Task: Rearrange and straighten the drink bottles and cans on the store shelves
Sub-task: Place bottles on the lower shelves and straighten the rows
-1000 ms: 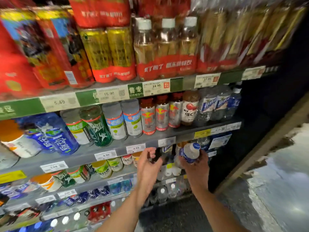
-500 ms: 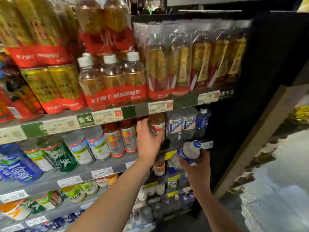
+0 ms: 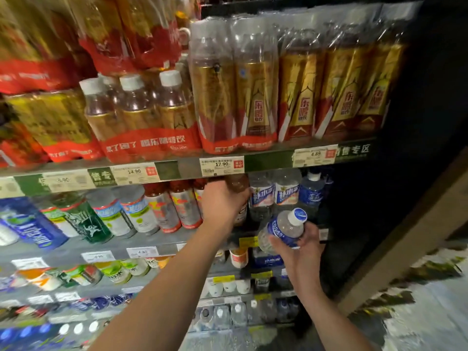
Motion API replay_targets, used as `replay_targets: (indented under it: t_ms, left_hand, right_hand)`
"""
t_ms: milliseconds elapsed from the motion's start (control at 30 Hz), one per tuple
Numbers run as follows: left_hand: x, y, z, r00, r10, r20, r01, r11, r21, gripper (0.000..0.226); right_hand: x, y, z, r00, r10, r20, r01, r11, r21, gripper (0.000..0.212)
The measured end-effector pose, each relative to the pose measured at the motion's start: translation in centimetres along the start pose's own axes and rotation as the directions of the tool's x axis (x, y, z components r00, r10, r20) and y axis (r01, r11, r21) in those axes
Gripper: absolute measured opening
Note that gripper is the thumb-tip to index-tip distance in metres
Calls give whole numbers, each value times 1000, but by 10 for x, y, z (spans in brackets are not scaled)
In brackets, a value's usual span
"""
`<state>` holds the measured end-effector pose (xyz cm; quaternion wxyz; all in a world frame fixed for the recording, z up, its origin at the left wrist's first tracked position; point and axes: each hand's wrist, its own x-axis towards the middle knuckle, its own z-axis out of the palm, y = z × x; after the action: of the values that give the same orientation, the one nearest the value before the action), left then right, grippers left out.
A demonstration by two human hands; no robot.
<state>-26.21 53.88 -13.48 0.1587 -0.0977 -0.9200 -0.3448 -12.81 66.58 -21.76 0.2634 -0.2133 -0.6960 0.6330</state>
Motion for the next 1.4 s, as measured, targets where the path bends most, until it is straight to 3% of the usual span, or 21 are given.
replay_targets:
  t_ms: [133, 233, 433, 600, 700, 900, 1067, 1167, 1267, 1400]
  left_hand:
    - [-20, -13, 5, 998, 31, -62, -31, 1000, 3, 53]
    - [-32, -17, 5, 998, 44, -44, -48, 993, -104, 56]
    - [-62, -36, -27, 957, -236, -167, 124, 857, -499, 53]
    - [-82, -62, -61, 881, -378, -285, 125, 766, -630, 58]
    - [-84, -80, -78, 870, -400, -290, 124, 744, -656, 51]
    - [-82, -112, -104, 907, -359, -219, 121, 721, -683, 47]
    - [-79, -140, -122, 964, -243, -107, 118, 751, -649, 47]
    - [-81, -156, -126, 987, -161, -28, 109, 779, -617, 50]
    - [-89, -171, -126, 996, -73, 49, 88, 823, -561, 55]
    - [-111, -184, -114, 985, -7, 173, 96, 854, -512, 57]
  right_hand:
    - [2, -4, 0, 1000, 8, 29, -9, 1000, 26, 55]
    - [4, -10, 4, 999, -33, 16, 33, 999, -3, 53]
    - [9, -17, 24, 997, -36, 74, 37, 999, -8, 62]
    - [12, -27, 62, 995, -44, 90, 57, 988, -147, 67]
    - [20, -28, 91, 993, -89, 82, 109, 950, -293, 68]
    - [33, -25, 134, 989, -115, 96, 149, 820, -553, 67]
    - [13, -24, 131, 988, -144, 53, 151, 842, -518, 68]
    - [-44, -31, 129, 970, -237, 60, 241, 884, -401, 28]
    - [-106, -17, 144, 913, -71, 402, 194, 942, -274, 56]
    - [-133, 30, 161, 897, 64, 437, 160, 875, -457, 91]
